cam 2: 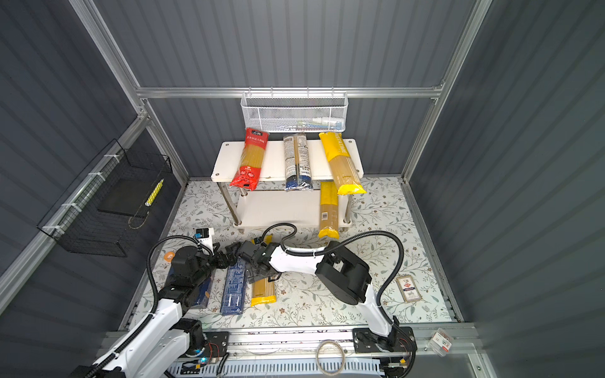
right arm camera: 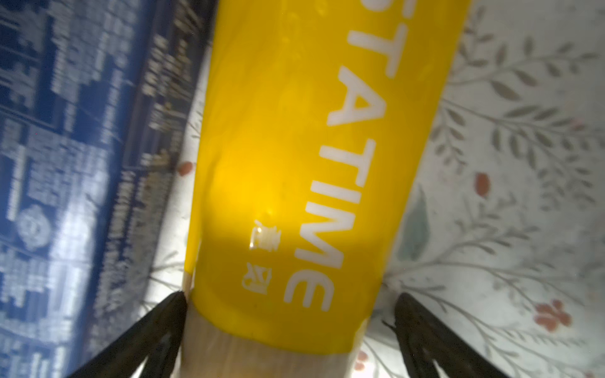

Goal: Arrange pasta packages on shelves
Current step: Rotate the pasta bag at the center of the table, then pick up the pasta bag from the center of the table.

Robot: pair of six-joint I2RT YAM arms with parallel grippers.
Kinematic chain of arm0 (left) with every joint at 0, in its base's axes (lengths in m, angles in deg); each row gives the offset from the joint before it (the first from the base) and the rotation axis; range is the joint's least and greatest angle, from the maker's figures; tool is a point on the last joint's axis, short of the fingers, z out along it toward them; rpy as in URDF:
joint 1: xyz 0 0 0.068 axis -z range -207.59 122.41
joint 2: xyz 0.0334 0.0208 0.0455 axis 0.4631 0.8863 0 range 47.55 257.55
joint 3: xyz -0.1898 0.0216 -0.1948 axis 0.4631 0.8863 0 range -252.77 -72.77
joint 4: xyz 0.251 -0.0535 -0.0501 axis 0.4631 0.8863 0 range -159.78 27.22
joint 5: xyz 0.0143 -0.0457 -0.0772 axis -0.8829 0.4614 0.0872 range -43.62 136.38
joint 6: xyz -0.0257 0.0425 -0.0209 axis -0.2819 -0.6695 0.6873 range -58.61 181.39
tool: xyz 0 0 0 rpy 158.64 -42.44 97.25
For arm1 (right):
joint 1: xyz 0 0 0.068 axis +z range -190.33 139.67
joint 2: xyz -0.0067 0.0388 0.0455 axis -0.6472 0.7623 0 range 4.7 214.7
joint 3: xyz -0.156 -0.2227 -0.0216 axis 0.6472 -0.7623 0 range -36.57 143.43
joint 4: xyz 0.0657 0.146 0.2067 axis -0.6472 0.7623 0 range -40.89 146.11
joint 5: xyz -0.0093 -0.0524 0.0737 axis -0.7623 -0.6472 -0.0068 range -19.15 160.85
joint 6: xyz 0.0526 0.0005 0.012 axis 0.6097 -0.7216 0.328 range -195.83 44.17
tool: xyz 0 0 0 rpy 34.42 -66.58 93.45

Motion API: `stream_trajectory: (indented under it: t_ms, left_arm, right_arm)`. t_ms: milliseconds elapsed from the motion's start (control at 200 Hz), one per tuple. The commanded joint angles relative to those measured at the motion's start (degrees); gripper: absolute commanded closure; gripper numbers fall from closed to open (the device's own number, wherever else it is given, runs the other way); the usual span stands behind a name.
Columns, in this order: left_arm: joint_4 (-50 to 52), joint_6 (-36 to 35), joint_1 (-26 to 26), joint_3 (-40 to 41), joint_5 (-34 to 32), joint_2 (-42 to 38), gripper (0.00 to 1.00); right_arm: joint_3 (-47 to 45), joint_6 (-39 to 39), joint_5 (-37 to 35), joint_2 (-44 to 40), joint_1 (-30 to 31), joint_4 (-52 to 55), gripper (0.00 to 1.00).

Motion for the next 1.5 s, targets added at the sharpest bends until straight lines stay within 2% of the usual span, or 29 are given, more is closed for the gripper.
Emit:
stream_trajectory:
  t_ms: [0,120,330,595,945,1176,1361,1496]
  left_arm:
    - [-0.7,0.1,0.2,0.4,1.2,0.1,0.01]
    - [-1.0,0.1,0.1,0.4,1.4,0.3,0.01]
    - [-1.1,0.0,0.1,0.2,1.8,0.6,0.01]
    - [-1.1,0.0,0.1,0.4,1.8,0.6,0.01]
    - [-1.1,0.0,0.1,0.4,1.9,0.5,0.01]
    - [-1.0,0.0,0.1,0.4,2.0,0.4,0.01]
    - [-1.0,0.0,0.1,0.3,2.0,0.8,0.01]
    - [-1.1,0.0,0.1,0.2,2.0,0.8,0.01]
  right_arm:
    - [-6.9,0.6,-2.0,-3.5,-0.9,3.6,0.01]
    - [-13.2,-1.7,3.1,-8.7,-1.2,-3.8,0.01]
    - [-14.1,-5.9,7.3,-9.9,-0.3,-4.5,0.01]
    - [-11.0,-10.4,3.5,-7.8,-0.7,1.0,0.01]
    - [-11.6,-10.7,5.7,-5.5,-1.2,-0.9,0.01]
    - [-13.6,-11.1,10.6,-5.4,-2.7,-3.3,0.01]
    - [-8.1,-11.6,5.2,-1.6,-1.0,5.0,0.01]
    - [-8.8,-10.2,5.2,-1.2,-0.9,4.7,0.01]
